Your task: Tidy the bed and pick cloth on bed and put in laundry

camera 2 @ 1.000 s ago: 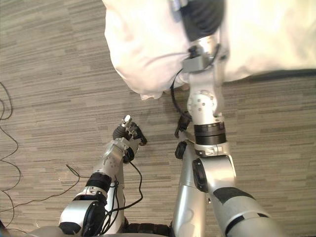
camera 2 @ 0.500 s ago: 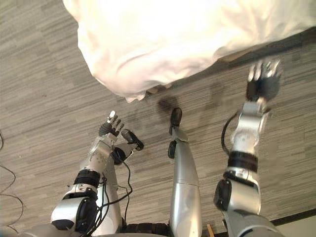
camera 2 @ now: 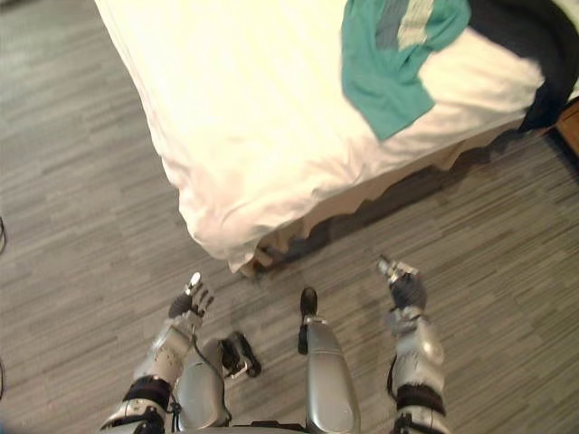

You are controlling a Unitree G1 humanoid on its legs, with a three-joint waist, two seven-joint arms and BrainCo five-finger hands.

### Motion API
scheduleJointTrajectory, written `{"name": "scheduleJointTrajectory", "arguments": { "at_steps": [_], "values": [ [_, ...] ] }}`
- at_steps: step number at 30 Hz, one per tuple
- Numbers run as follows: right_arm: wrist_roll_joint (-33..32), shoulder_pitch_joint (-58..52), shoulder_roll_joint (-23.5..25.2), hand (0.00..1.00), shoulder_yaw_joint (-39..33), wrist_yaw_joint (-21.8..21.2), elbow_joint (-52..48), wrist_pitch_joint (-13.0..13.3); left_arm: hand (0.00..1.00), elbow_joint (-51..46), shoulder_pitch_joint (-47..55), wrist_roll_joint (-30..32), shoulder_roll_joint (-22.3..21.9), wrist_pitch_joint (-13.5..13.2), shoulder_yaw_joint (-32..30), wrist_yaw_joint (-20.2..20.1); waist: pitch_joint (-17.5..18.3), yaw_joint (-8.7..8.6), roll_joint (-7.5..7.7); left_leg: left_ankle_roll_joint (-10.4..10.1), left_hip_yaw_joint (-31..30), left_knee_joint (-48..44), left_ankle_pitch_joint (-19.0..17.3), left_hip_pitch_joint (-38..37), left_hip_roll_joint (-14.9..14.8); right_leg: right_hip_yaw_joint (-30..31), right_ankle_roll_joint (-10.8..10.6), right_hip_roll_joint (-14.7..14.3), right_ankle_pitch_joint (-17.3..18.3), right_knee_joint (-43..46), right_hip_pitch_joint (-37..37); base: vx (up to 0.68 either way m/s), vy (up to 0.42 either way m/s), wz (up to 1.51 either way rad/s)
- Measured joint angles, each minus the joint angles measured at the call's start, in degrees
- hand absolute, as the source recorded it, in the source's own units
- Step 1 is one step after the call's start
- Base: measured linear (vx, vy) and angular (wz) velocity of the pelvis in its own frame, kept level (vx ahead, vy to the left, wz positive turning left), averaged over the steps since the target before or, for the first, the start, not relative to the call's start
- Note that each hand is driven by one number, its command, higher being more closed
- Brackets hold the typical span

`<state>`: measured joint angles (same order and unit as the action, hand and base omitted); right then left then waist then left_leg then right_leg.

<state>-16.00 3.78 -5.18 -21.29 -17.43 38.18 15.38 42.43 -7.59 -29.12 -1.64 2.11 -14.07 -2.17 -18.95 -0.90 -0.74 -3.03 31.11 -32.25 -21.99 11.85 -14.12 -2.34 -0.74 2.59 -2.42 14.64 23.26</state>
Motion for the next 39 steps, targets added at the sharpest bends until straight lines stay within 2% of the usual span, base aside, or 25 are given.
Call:
{"name": "scheduleJointTrajectory", "arguments": {
  "at_steps": [2,4,6,10,11,12,13,14,16,17,18,19,20,21,22,23,24,25,26,27,28,29,30,34,39],
  "values": [
    [6.38,-2.84,1.79,0.0,0.23,2.73,3.03,1.56,0.0,2.03,1.44,2.02,-0.01,-0.11,0.72,-0.28,2.1,0.03,-0.42,1.0,1.22,3.65,2.12,-3.5,1.15,0.08,-0.36,0.23,-1.61,-4.05,-3.48,0.22,0.083,-0.27],
    [12.45,-5.84,2.53,0.0,1.75,6.59,7.88,2.21,0.0,5.45,2.55,3.97,-0.1,-0.26,1.94,-0.38,3.8,-0.25,-1.44,1.13,-2.07,7.06,3.32,-8.49,2.99,0.24,-1.22,-0.03,-3.5,-8.62,-9.4,0.29,0.066,-0.2],
    [12.95,-7.64,2.56,0.0,1.87,8.44,11.03,2.19,0.0,7.72,3.03,5.67,-0.18,-0.5,2.39,-0.73,4.6,-0.37,-2.31,1.0,-2.59,9.38,3.39,-12.17,3.79,0.18,-1.55,-0.12,-3.93,-9.99,-12.64,0.19,0.061,-0.13],
    [10.79,-11.34,3.2,0.0,1.51,9.41,13.78,1.95,0.0,11.24,5.52,12.17,-0.04,-1.36,2.35,-2.45,4.85,-0.34,-2.47,0.79,-0.21,14.06,3.6,-20.71,4.84,-2.16,-1.36,-0.26,-3.57,-7.43,-16.0,0.05,0.031,-0.37],
    [9.74,-12.21,3.82,0.0,1.26,9.88,13.76,1.98,0.0,11.24,7.32,14.5,-0.13,-1.34,2.34,-2.56,5.32,-0.41,-1.51,0.87,1.77,14.37,3.57,-22.31,5.22,-8.11,0.97,1.51,0.02,-4.19,-15.73,-0.05,-0.044,-0.38],
    [9.38,-12.97,4.18,0.0,0.88,9.99,13.64,2.04,0.0,11.38,8.19,15.29,-0.12,-1.31,2.34,-2.5,5.4,-0.51,-1.34,1.17,2.69,14.44,3.39,-23.27,5.28,-10.6,1.82,2.71,2.85,-1.78,-15.71,-0.02,-0.025,-0.13],
    [9.49,-14.7,4.7,0.0,-0.4,10.58,13.69,2.45,0.0,11.0,9.69,16.35,-0.13,-1.35,2.44,-2.48,5.61,-1.53,-1.64,1.22,3.84,15.51,2.82,-25.06,5.32,-16.08,3.21,6.03,6.9,5.1,-15.52,0.04,-0.037,0.02],
    [9.67,-16.33,5.28,0.0,-0.48,10.88,14.32,2.86,0.0,10.6,10.9,17.7,0.76,-1.53,2.59,-2.45,6.47,-1.62,-0.01,0.72,4.26,15.77,2.4,-26.82,6.23,-17.95,3.21,8.35,8.14,10.56,-15.42,0.04,-0.045,-0.11],
    [10.23,-17.16,5.0,0.0,0.5,11.1,16.63,3.52,0.0,11.61,10.88,19.88,2.2,-1.77,2.19,-2.48,6.93,-1.12,1.19,1.14,3.87,17.0,1.49,-28.11,8.57,-15.74,3.11,6.82,6.65,10.42,-14.47,-0.06,-0.072,-0.86],
    [10.27,-16.56,4.17,0.0,1.15,11.11,17.54,3.99,0.0,12.97,10.72,20.39,2.19,-1.72,2.21,-2.52,7.43,-0.91,0.1,2.57,2.2,18.93,2.0,-27.53,9.73,-13.8,3.17,4.83,4.59,7.55,-14.2,0.01,-0.087,-1.6],
    [10.52,-14.53,2.55,0.0,0.04,11.05,18.81,4.14,0.0,14.68,11.37,21.84,1.62,-1.44,2.33,-2.59,8.33,-0.52,-2.33,2.65,6.68,21.22,4.23,-27.09,8.69,-16.04,5.15,5.12,7.5,14.04,-11.95,0.04,-0.05,-1.23],
    [10.55,-14.47,2.3,0.0,-0.87,11.13,19.28,4.13,0.0,14.59,11.08,21.97,2.01,-1.21,3.91,-2.54,8.3,-2.01,-1.61,2.69,7.47,22.97,5.48,-27.17,9.7,-20.65,6.62,9.51,13.51,28.6,-11.9,0.13,-0.074,-0.98],
    [10.53,-14.6,2.23,0.0,-0.92,11.16,19.77,4.1,0.0,14.68,11.31,21.92,2.47,-1.22,4.97,-2.48,8.27,-2.33,-2.01,2.69,8.19,23.72,5.98,-27.32,9.98,-21.95,6.34,10.98,14.93,32.28,-12.94,0.23,-0.056,-0.61],
    [10.42,-14.58,2.02,0.0,-0.41,11.0,20.54,3.61,0.0,14.52,11.83,21.84,2.94,-1.25,5.09,-2.49,9.51,-2.54,-0.67,2.69,9.83,22.06,5.96,-26.49,10.23,-23.63,5.27,14.19,14.85,35.06,-15.7,0.27,-0.152,-1.14],
    [10.4,-13.22,2.03,0.0,0.06,10.66,21.61,3.04,0.0,14.65,11.35,21.82,3.61,-1.15,4.97,-2.41,9.32,-1.72,0.43,3.08,10.59,18.31,5.37,-24.39,10.29,-25.63,4.61,14.68,15.38,32.76,-15.64,0.19,-0.208,-1.37],
    [10.36,-12.29,2.37,0.0,0.2,10.38,21.55,2.64,0.0,14.82,11.25,21.82,3.82,-0.98,4.97,-2.4,9.02,-1.72,-0.14,3.94,9.77,15.81,5.01,-22.64,8.85,-26.86,5.93,12.94,14.76,30.22,-15.81,0.09,-0.145,-1.74],
    [10.35,-10.09,2.43,0.0,-0.35,10.19,21.79,2.39,0.0,14.9,11.38,21.78,3.93,-1.14,5.02,-2.49,9.29,-0.73,-0.24,4.22,5.41,18.73,3.22,-19.56,11.15,-23.57,6.5,9.26,14.67,19.83,-17.79,0.06,-0.136,-1.8],
    [10.53,-7.9,2.11,0.0,-1.36,9.84,22.29,2.04,0.0,14.97,10.64,21.77,3.73,-1.33,5.65,-2.42,8.84,0.22,-0.72,6.35,2.97,28.58,8.87,-18.53,14.29,-23.02,6.06,7.93,16.1,16.1,-19.8,0.1,-0.116,-1.64],
    [10.58,-7.64,1.74,0.0,-1.63,9.51,21.83,1.99,0.0,14.75,10.12,21.78,3.46,-1.46,6.24,-2.27,8.31,-0.41,-1.66,7.41,3.52,31.63,16.51,-18.09,12.99,-26.25,6.3,9.2,17.62,21.27,-20.47,0.15,-0.088,-1.2],
    [10.58,-7.08,1.97,0.0,-1.59,9.31,22.53,1.76,0.0,15.23,8.2,21.81,4.16,-1.11,7.07,-1.93,7.65,-0.57,1.01,7.69,5.37,29.78,16.27,-18.81,14.53,-26.49,3.66,13.79,19.07,23.54,-22.73,0.29,0.014,-0.85],
    [10.69,-6.86,2.38,0.0,-0.31,8.4,22.33,1.62,0.0,15.05,7.47,21.87,4.2,-1.46,8.82,-1.7,7.51,-0.13,0.97,6.66,7.01,26.76,14.16,-17.51,13.11,-27.45,-0.73,15.07,18.12,17.91,-25.91,0.29,0.054,-0.92],
    [10.69,-6.63,2.7,0.0,-0.1,8.3,22.12,1.61,0.0,15.12,6.91,21.91,4.15,-1.4,9.05,-1.69,7.51,-0.01,0.77,6.43,7.99,26.18,14.1,-16.99,12.43,-26.68,-1.91,13.36,17.84,14.98,-26.07,0.19,-0.04,-0.92],
    [10.68,-6.67,2.9,0.0,0.07,8.03,21.63,1.6,0.0,15.02,6.72,22.03,3.31,-1.37,9.65,-1.72,7.99,0.28,-0.46,5.96,8.69,26.26,14.38,-16.43,11.32,-26.85,-2.98,10.93,16.9,9.03,-27.38,0.12,-0.083,-0.81],
    [10.7,-6.36,2.77,0.0,2.59,6.87,21.31,1.18,0.0,14.52,5.51,23.71,2.09,-1.62,14.11,-2.23,8.13,-0.68,-1.37,5.85,11.44,22.36,14.45,-13.73,7.92,-27.41,-2.75,5.22,12.56,-7.91,-32.32,0.13,-0.06,-0.43],
    [9.47,-6.2,2.64,0.0,3.79,4.95,20.02,-0.51,0.0,14.49,4.78,23.49,2.22,-2.67,16.18,-2.78,5.23,-1.06,-2.24,5.8,11.8,13.95,14.47,-11.9,3.39,-25.05,-1.41,2.52,9.13,-14.6,-33.9,0.07,-0.049,-0.38]
  ]
}}
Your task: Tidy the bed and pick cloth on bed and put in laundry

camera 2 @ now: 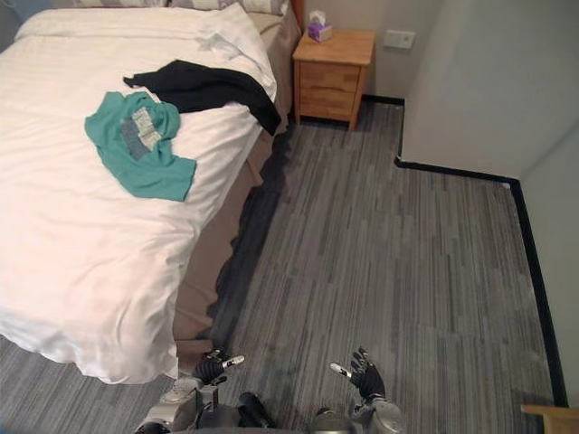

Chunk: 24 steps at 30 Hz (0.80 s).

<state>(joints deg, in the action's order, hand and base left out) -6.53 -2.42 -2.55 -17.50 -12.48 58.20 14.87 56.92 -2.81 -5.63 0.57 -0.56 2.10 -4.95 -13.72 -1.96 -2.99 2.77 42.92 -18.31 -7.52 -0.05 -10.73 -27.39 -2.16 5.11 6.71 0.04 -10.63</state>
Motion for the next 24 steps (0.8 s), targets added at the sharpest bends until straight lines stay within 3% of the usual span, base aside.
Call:
{"name": "scheduleJointTrajectory", "arguments": {
  "at_steps": [3,5,7,10,11,14,21,24],
  "values": [
    [0.02,0.31,-1.23,0.0,-0.26,-0.84,1.06,-2.16,0.0,-1.29,1.99,-1.84,-0.03,-2.7,-0.08,0.6,-1.46,0.52,-1.72,-0.06,-11.69,-6.79,-0.02,1.82,-1.3,8.56,0.8,-0.18,0.69,4.62,3.28,0.01,-0.173,-1.25],
    [0.02,0.12,-2.89,0.0,-0.29,-1.16,2.13,-2.7,0.0,-1.31,3.32,-4.12,0.14,-4.31,-0.12,0.57,-0.91,1.04,-2.87,-1.65,-18.53,-7.69,-0.55,2.2,-0.75,13.15,0.87,-0.35,0.79,6.49,6.25,0.03,-0.161,-1.63],
    [-0.13,-0.96,-4.09,0.0,-2.14,-1.84,2.47,-2.84,0.0,-1.1,3.7,-3.82,0.29,-5.25,-0.08,-0.28,-0.81,-0.11,-3.15,-4.46,-24.54,-5.95,-1.86,1.16,0.28,15.53,0.65,-0.81,0.94,7.85,8.11,0.05,-0.085,-0.78],
    [-0.15,-3.39,-3.7,0.0,-3.71,-2.63,2.56,-2.74,0.0,0.39,3.51,-3.71,0.56,-5.39,0.04,-1.85,-0.38,-1.67,-2.7,-6.28,-26.43,2.67,-3.02,-2.48,0.95,14.43,-0.06,-1.17,1.31,8.01,8.24,0.07,0.005,0.17],
    [-0.8,-4.84,-2.06,0.0,-5.56,-3.16,2.68,-2.34,0.0,0.79,3.47,-3.17,1.57,-5.31,0.21,-2.34,-0.19,-1.92,-1.39,-6.8,-27.07,8.52,-2.51,-4.43,1.78,12.74,-0.06,-0.95,0.79,7.86,8.15,0.07,0.019,0.49],
    [-4.0,-6.5,0.02,0.0,-6.91,-3.45,3.08,-1.84,0.0,0.98,4.43,-2.14,4.46,-5.29,0.92,-2.64,0.83,-1.36,0.71,-6.51,-28.09,11.21,-1.02,-5.26,2.92,11.32,-0.81,-0.47,-0.56,5.84,6.81,0.07,0.0,0.29],
    [-4.0,-6.31,-0.08,0.0,-8.96,-4.71,3.05,-1.38,0.0,2.99,6.26,-2.27,4.17,-5.32,1.51,-2.74,3.18,-1.51,-0.81,-5.59,-28.69,15.58,0.93,-7.56,5.57,10.79,-2.26,0.66,-3.36,0.51,3.28,0.04,0.045,0.08],
    [-3.83,-6.25,0.22,0.0,-8.87,-4.7,3.06,-1.44,0.0,2.88,6.27,-2.31,4.31,-4.62,1.27,-2.38,3.0,-1.2,-0.3,-5.52,-29.52,16.51,1.45,-8.7,5.81,10.39,-2.23,0.57,-4.14,-0.63,1.98,-0.02,0.01,0.11]
  ]
}}
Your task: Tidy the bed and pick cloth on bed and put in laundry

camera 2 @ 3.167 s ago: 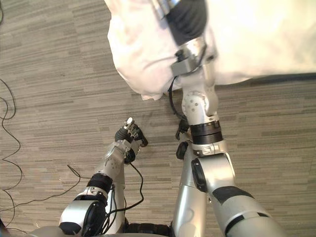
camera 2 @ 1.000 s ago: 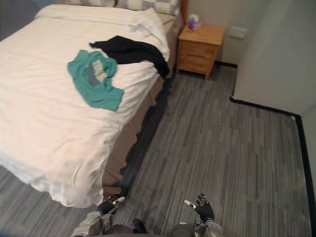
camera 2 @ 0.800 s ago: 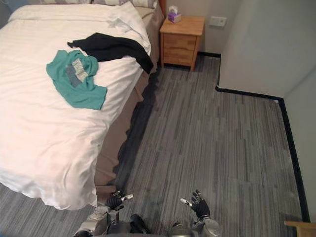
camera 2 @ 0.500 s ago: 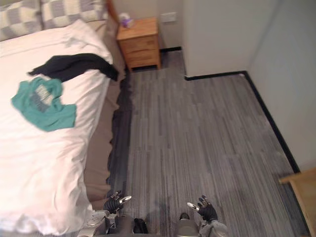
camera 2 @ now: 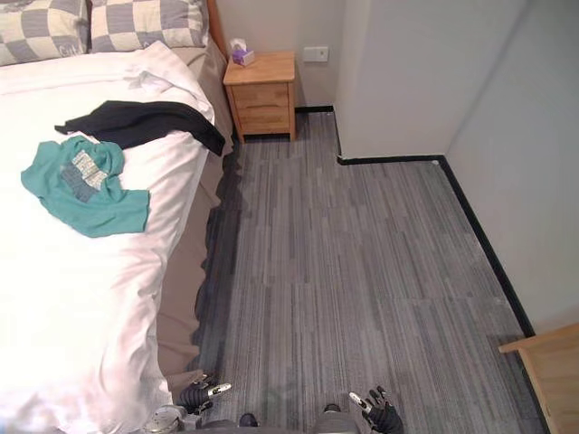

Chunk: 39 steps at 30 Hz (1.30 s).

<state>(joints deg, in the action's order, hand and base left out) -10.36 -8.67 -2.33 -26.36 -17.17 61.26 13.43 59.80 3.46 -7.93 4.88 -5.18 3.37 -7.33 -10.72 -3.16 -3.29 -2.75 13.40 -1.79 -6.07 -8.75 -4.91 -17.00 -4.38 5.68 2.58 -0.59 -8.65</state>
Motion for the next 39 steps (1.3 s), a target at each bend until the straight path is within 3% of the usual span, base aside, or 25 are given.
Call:
{"name": "scheduleJointTrajectory", "arguments": {
  "at_steps": [9,10,16,19,24,25,28,29,30,31,33,34,35,37,39],
  "values": [
    [0.59,1.71,0.15,0.0,2.56,0.15,0.52,-1.61,0.0,0.05,0.42,0.32,0.3,1.32,-3.29,0.1,1.53,1.15,2.05,0.66,-0.12,3.22,1.96,-1.49,1.05,0.04,0.22,-0.08,-1.81,-2.61,-1.02,-0.03,0.004,0.0],
    [0.6,2.68,0.16,0.0,2.42,-0.41,0.56,-3.91,0.0,0.03,1.12,2.43,0.39,1.25,-5.78,-3.89,3.66,2.82,2.7,1.29,-1.33,5.54,2.46,-3.24,2.9,-0.43,-0.2,0.8,-2.29,-4.16,-2.68,0.0,0.0,0.0],
    [0.6,2.15,0.16,0.0,2.38,-0.23,0.56,-3.94,0.0,-0.02,1.1,2.41,0.27,1.65,-5.8,-3.5,3.52,2.79,2.46,1.29,-1.29,5.55,2.45,-3.23,2.79,-0.23,-0.2,0.81,-2.27,-4.16,-2.65,0.0,0.0,0.0],
    [0.67,1.71,0.2,0.0,2.33,1.44,0.56,-4.43,0.0,-0.09,1.04,2.4,-0.07,4.01,-5.83,-0.7,3.46,2.72,2.3,1.26,-1.18,5.66,2.42,-3.22,2.6,-0.05,-0.19,0.78,-2.24,-4.26,-2.6,0.0,0.0,0.0],
    [2.79,-0.12,0.15,0.0,2.26,5.02,0.39,-5.15,0.0,-1.2,0.77,2.39,-0.82,9.51,-6.95,8.09,3.43,2.59,2.37,0.82,-0.18,5.49,1.74,-3.19,2.03,0.13,0.1,0.31,-1.64,-4.41,-2.51,0.03,-0.028,-0.05],
    [2.81,-0.35,0.12,0.0,2.26,5.23,0.42,-5.19,0.0,-1.49,0.78,2.39,-0.99,10.27,-7.41,9.12,3.39,2.56,2.39,0.81,0.27,4.67,1.1,-2.87,1.82,0.24,0.25,0.26,-1.24,-4.29,-2.46,0.05,-0.053,-0.11],
    [4.73,-0.94,-0.53,0.0,2.84,6.19,0.39,-5.99,0.0,-2.83,0.85,2.24,-1.5,13.04,-10.39,13.93,2.7,2.47,1.64,-0.5,0.97,-8.73,-5.89,2.63,-1.18,1.05,1.35,-0.01,2.96,-0.16,-1.43,0.08,-0.054,-0.09],
    [5.14,-1.22,-0.68,0.0,4.14,6.34,0.4,-6.34,0.0,-3.74,0.82,1.58,-1.46,13.18,-12.77,14.43,1.72,2.41,2.21,-1.52,1.86,-18.71,-7.04,6.61,-2.75,1.24,1.44,0.32,4.44,2.11,-0.69,0.04,-0.069,0.03],
    [5.05,-1.33,-0.82,0.0,4.76,6.35,-0.02,-6.35,0.0,-5.16,1.01,0.95,-1.61,13.19,-14.47,14.69,1.12,2.48,2.74,-1.55,2.14,-27.0,-6.89,10.3,-4.21,1.17,1.27,0.6,5.56,4.36,-0.14,0.03,-0.108,0.07],
    [5.06,-2.09,-0.6,0.0,5.52,6.36,-1.4,-6.33,0.0,-6.57,1.02,0.16,-2.21,13.19,-16.1,14.65,0.26,2.46,1.59,-1.47,2.09,-35.25,-6.5,13.92,-6.56,0.7,1.46,0.27,6.98,7.05,0.16,0.02,-0.083,0.04],
    [5.09,-3.06,-0.96,0.0,6.51,6.36,-2.78,-6.33,0.0,-6.87,1.24,0.23,-2.91,13.22,-17.27,14.26,0.04,2.51,1.4,-2.22,2.13,-40.6,-5.27,15.58,-7.97,0.72,1.81,0.31,8.44,8.96,-0.33,0.05,-0.03,0.01],
    [5.13,-2.98,-0.71,0.0,6.72,6.32,-3.85,-6.34,0.0,-7.31,1.33,0.31,-3.13,13.09,-17.43,13.52,-0.42,2.69,2.15,-2.29,3.52,-43.33,-5.09,16.73,-7.96,1.02,1.92,1.29,8.65,9.13,-1.7,0.04,0.008,-0.04],
    [5.23,-2.76,-0.67,0.0,6.77,6.29,-4.29,-6.33,0.0,-7.33,1.33,0.59,-3.27,12.92,-17.53,13.46,-0.43,2.72,2.06,-2.17,4.82,-41.21,-8.19,16.78,-7.35,1.78,2.06,1.98,8.71,9.08,-1.89,-0.01,0.035,-0.08],
    [5.84,-2.44,-0.58,0.0,6.31,6.07,-4.24,-6.33,0.0,-7.47,1.33,0.61,-3.41,12.56,-17.59,13.19,-0.64,2.68,2.31,-0.99,6.66,-36.46,-10.39,17.79,-5.52,2.2,2.06,3.67,8.75,8.71,-2.08,-0.21,0.064,-0.1],
    [6.7,-2.21,-0.37,0.0,5.96,6.08,-4.23,-6.3,0.0,-8.79,1.65,0.7,-3.68,12.06,-18.16,12.3,-1.16,3.01,2.8,-0.46,8.34,-26.05,-8.24,18.32,-3.31,2.59,0.87,5.71,9.65,7.47,-3.7,-0.34,0.045,-0.07]
  ]
}}
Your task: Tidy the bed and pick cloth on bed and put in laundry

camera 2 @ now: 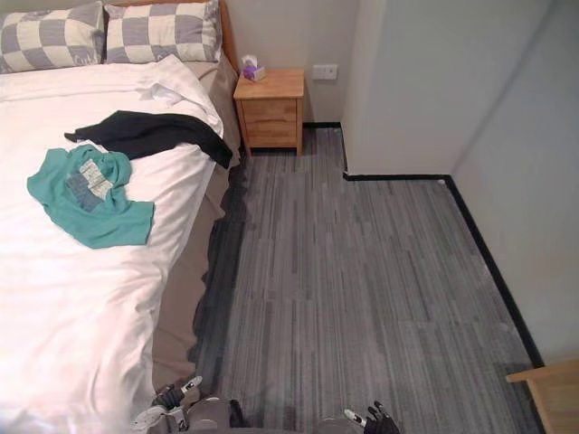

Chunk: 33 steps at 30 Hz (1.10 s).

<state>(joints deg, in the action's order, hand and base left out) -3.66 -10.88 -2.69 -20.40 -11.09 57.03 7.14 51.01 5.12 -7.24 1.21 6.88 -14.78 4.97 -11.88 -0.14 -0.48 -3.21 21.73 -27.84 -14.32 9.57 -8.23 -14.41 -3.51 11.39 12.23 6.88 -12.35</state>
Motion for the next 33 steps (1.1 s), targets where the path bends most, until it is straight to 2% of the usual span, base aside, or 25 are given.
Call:
{"name": "scheduleJointTrajectory", "arguments": {
  "at_steps": [1,2,3,7,10,11,12,13,15,17,18,19,20,21,22,23,24,25,26,28,29,30,31,32,33],
  "values": [
    [0.02,-0.03,-0.31,0.0,-0.07,0.01,-0.08,0.09,0.0,-0.33,0.51,0.04,-0.47,-0.45,-0.46,-0.07,-0.06,0.06,-0.79,0.09,-0.53,5.61,2.22,-0.27,-0.14,0.26,-1.28,-0.04,1.09,-0.68,-0.48,-0.17,0.132,-0.13],
    [0.11,0.06,-0.46,0.0,0.1,0.22,0.27,0.04,0.0,-0.28,0.56,0.0,-1.03,-0.95,-2.2,-0.21,-0.12,0.52,-0.37,3.27,0.98,5.43,4.03,-1.16,0.45,1.74,-1.73,0.79,1.9,-0.93,-1.47,0.0,0.225,-0.34],
    [0.35,0.0,0.01,0.0,0.2,0.16,0.0,0.11,0.0,-0.46,0.58,0.67,-1.04,-1.49,-2.18,-0.25,0.34,1.33,0.36,3.52,2.92,4.74,1.72,-1.17,1.23,2.92,-1.47,1.82,2.3,-1.42,-1.36,0.17,0.271,-0.38],
    [0.64,0.4,1.46,0.0,-1.71,0.26,0.17,0.06,0.0,-0.7,0.52,2.98,-0.09,-2.33,-2.65,-0.61,1.07,1.26,1.77,4.76,4.09,1.22,-3.69,-0.77,2.5,5.82,-2.85,3.97,0.91,3.4,0.7,0.27,0.241,-0.18],
    [0.49,-0.3,2.2,0.0,-4.08,0.47,1.26,0.04,0.0,0.34,0.28,8.72,2.13,-2.3,1.3,-0.88,1.93,0.33,2.9,5.72,3.16,5.92,-4.52,-5.75,6.43,6.96,-4.44,8.11,-1.19,25.04,8.77,0.36,0.189,0.25],
    [-0.17,-0.36,2.47,0.0,-4.37,0.48,1.29,0.12,0.0,0.69,0.23,10.62,3.07,-2.29,3.45,-0.84,1.91,-0.45,3.37,5.88,2.27,8.14,-4.89,-8.78,8.08,8.49,-3.93,9.9,-5.77,35.73,13.18,0.43,0.122,0.47],
    [-0.27,-0.3,2.49,0.0,-4.83,0.52,1.3,0.12,0.0,2.0,-0.53,13.16,3.92,-2.44,5.34,-0.8,1.78,-1.29,3.23,6.46,0.84,10.26,-5.54,-11.82,9.2,8.9,-3.78,10.62,-7.49,44.68,16.6,0.45,0.095,0.45],
    [-0.31,-0.26,2.47,0.0,-4.84,0.54,1.3,0.11,0.0,2.77,-0.99,14.23,4.27,-2.32,6.14,-0.8,1.74,-1.65,3.22,6.45,0.45,11.16,-5.68,-13.29,9.31,8.82,-3.76,10.23,-6.42,47.48,17.83,0.47,0.076,0.39],
    [-0.92,-0.05,2.53,0.0,-4.56,0.48,1.08,0.51,0.0,4.93,-2.11,17.04,6.21,-2.47,10.03,-0.87,1.66,-2.55,2.45,6.43,-1.27,15.88,-5.68,-19.96,8.9,8.05,-2.76,5.55,0.12,53.97,23.03,0.43,0.008,0.35],
    [-2.44,-0.06,2.26,0.0,-4.2,0.37,0.83,0.94,0.0,6.3,-2.51,16.68,6.09,-2.57,12.36,-1.26,0.89,-4.01,1.2,5.7,-2.15,18.4,-5.82,-24.91,6.56,4.32,1.04,0.18,4.18,50.23,28.56,0.1,-0.145,0.47],
    [-2.79,-0.08,2.1,0.0,-4.18,0.41,0.76,0.97,0.0,6.67,-2.71,16.57,6.01,-2.53,12.49,-1.49,0.57,-4.26,0.7,5.68,-2.41,19.07,-5.81,-25.99,5.77,2.97,1.75,-1.42,4.54,47.46,30.14,-0.08,-0.213,0.69],
    [-3.23,-0.29,2.06,0.0,-4.03,0.59,0.73,0.93,0.0,6.62,-2.82,16.42,5.34,-2.6,12.52,-2.28,0.1,-5.22,0.16,5.59,-3.93,19.29,-5.76,-27.76,3.91,-0.09,2.14,-4.1,4.07,37.85,33.24,-0.1,-0.204,0.76],
    [-4.21,-0.64,2.14,0.0,-3.51,0.64,0.71,0.85,0.0,6.59,-2.77,16.38,4.92,-2.74,12.54,-2.48,0.05,-5.39,0.27,5.14,-4.19,20.0,-5.5,-29.37,3.47,-1.5,2.42,-4.8,1.59,30.61,34.39,-0.1,-0.226,0.82],
    [-4.74,-1.4,2.4,0.0,-3.37,0.69,0.79,0.76,0.0,6.33,-2.24,16.13,4.87,-3.11,12.32,-2.59,0.02,-5.27,0.93,4.59,-4.52,20.99,-5.27,-31.38,3.81,-2.28,2.53,-5.3,-2.72,22.59,34.57,0.14,-0.204,0.56],
    [-5.25,-1.93,2.3,0.0,-3.51,0.71,1.51,0.63,0.0,6.65,-2.15,16.23,4.25,-3.95,12.25,-2.42,-0.63,-5.63,0.31,2.31,-5.06,22.21,-4.78,-34.88,3.3,-3.09,8.91,-6.03,-7.36,22.06,33.33,0.31,-0.165,0.15],
    [-5.21,-1.59,1.39,0.0,-3.95,0.96,1.54,0.67,0.0,6.51,-1.9,16.41,3.55,-4.45,12.25,-2.51,-0.4,-5.17,-1.4,0.97,-4.28,22.35,-3.64,-35.18,2.23,-3.76,8.89,-6.95,-6.52,23.32,33.61,0.61,-0.165,-0.23],
    [-5.21,-0.14,0.98,0.0,-4.0,1.27,1.25,0.94,0.0,6.51,-1.76,17.16,3.19,-5.89,11.94,-2.56,-0.72,-5.23,-1.85,-1.14,-3.99,22.01,-0.23,-35.63,2.34,-3.28,9.75,-7.11,-2.98,26.25,34.24,0.53,-0.108,-0.45],
    [-5.2,0.64,0.94,0.0,-3.99,1.34,1.2,0.89,0.0,6.55,-1.89,17.26,2.92,-6.08,11.78,-2.55,-1.26,-5.44,-1.97,-1.75,-3.94,21.55,1.29,-36.05,2.36,-3.13,9.98,-7.26,-1.72,27.34,34.24,0.6,-0.158,-0.53],
    [-5.19,1.43,1.01,0.0,-4.04,1.45,1.22,0.71,0.0,6.51,-1.87,17.3,2.3,-6.21,11.15,-2.44,-1.3,-5.49,-2.14,-3.35,-3.58,19.45,4.7,-36.09,2.2,-3.28,11.52,-7.8,0.54,28.74,33.79,0.53,-0.163,-0.6],
    [-5.01,1.5,0.48,0.0,-3.83,1.49,0.59,0.02,0.0,6.43,-1.78,17.17,1.31,-6.02,9.08,-2.52,-1.15,-5.48,-2.57,-6.22,-5.06,7.13,10.2,-31.96,0.15,-2.13,11.43,-10.42,2.88,25.75,30.27,0.47,-0.166,-0.7],
    [-4.64,1.47,0.61,0.0,-2.96,1.41,0.01,-0.41,0.0,6.27,-1.68,16.98,0.85,-6.26,7.15,-2.59,-1.38,-5.23,-2.79,-8.09,-8.49,-8.03,14.67,-25.24,-1.94,-0.08,11.27,-12.68,3.6,21.85,26.58,0.38,-0.127,-0.72],
    [-3.92,1.4,0.53,0.0,-2.94,1.27,-0.58,-0.55,0.0,6.13,-1.52,14.95,-0.02,-7.46,3.97,-2.78,-2.04,-5.25,-3.32,-7.98,-9.81,-26.73,11.92,-17.56,-4.81,1.59,11.52,-15.1,3.47,18.2,22.09,0.38,-0.108,-0.73],
    [-3.71,1.23,0.55,0.0,-2.79,1.22,-0.69,-0.56,0.0,5.82,-1.35,13.38,-0.51,-7.98,2.19,-3.06,-2.3,-5.07,-3.15,-7.41,-9.86,-34.22,10.1,-14.23,-6.34,2.11,11.79,-15.86,3.57,16.79,19.58,0.44,-0.063,-0.68],
    [-2.0,0.53,0.6,0.0,-1.89,1.25,-1.17,-0.59,0.0,4.69,-0.72,9.19,-0.79,-9.0,-0.55,-4.0,-2.67,-4.66,-2.55,-5.68,-10.1,-43.64,7.19,-8.24,-8.11,3.17,12.22,-16.81,3.9,14.03,14.29,0.44,-0.038,-0.67],
    [-1.31,-0.36,0.54,0.0,-0.85,1.37,-1.81,-0.94,0.0,2.69,0.14,5.38,-0.8,-10.02,-1.55,-5.15,-2.82,-3.64,-1.64,-3.15,-9.87,-46.28,4.74,-3.08,-8.81,5.01,12.14,-17.26,4.2,10.97,9.67,0.43,-0.025,-0.69]
  ]
}}
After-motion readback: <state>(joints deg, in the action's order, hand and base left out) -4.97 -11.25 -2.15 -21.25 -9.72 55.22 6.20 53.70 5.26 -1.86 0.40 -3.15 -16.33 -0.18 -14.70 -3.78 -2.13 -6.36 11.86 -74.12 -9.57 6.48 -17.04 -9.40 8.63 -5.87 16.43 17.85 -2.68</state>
